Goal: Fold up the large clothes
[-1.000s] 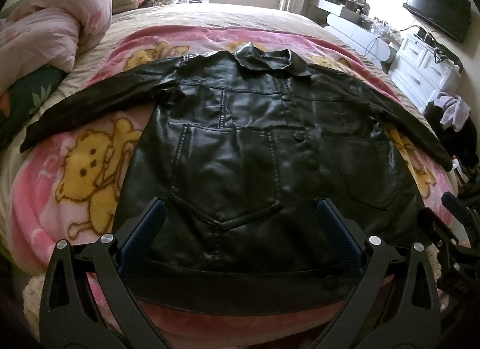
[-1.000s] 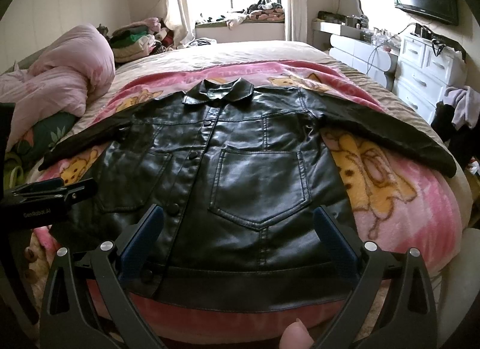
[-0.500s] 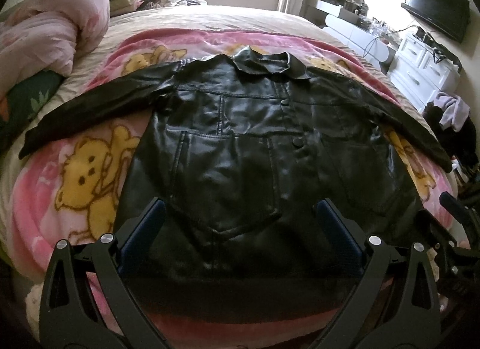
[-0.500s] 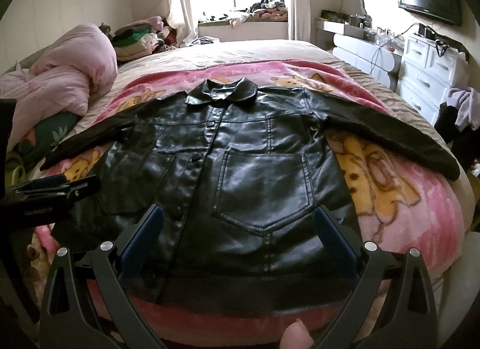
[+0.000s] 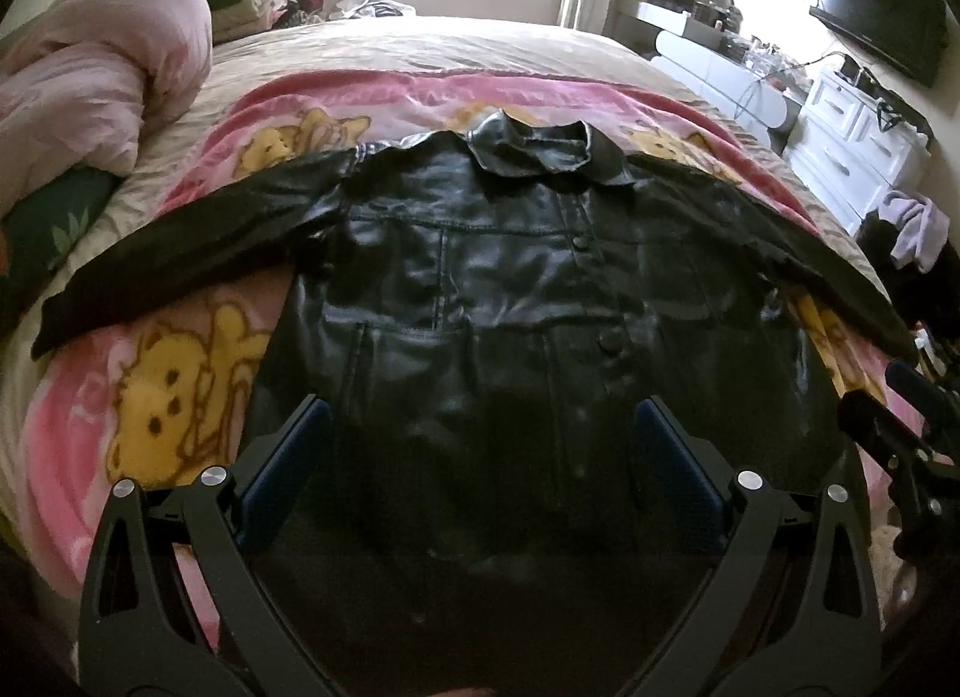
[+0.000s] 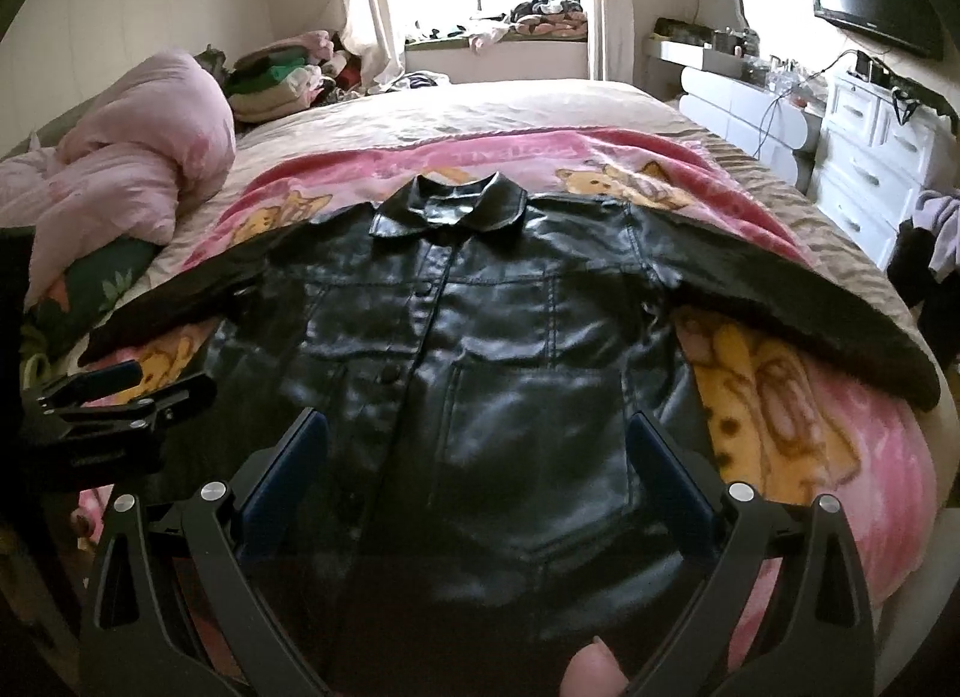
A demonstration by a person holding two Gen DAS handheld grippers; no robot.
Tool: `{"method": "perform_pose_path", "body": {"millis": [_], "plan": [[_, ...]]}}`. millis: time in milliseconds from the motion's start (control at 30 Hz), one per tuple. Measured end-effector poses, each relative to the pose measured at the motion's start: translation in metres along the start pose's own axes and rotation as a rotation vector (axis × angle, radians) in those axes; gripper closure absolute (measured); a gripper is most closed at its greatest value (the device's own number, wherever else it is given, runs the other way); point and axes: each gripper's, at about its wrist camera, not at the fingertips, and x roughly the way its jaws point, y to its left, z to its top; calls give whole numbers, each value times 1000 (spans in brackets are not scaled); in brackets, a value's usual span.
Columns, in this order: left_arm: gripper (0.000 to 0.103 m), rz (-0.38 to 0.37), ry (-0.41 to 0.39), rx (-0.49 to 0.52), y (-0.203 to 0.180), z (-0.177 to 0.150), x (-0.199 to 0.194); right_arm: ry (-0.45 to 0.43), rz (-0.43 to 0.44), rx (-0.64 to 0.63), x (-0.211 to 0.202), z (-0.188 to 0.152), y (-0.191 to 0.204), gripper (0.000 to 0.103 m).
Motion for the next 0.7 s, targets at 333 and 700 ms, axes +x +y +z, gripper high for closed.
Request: {"method": "perform_pose_path", "body": {"millis": [333, 700], "plan": [[8, 20, -19, -15, 8, 40, 16, -24, -21, 20, 21, 43, -9, 4], [8, 15, -63, -60, 9, 79, 24, -29, 28, 75, 49, 88, -29, 4]]}}
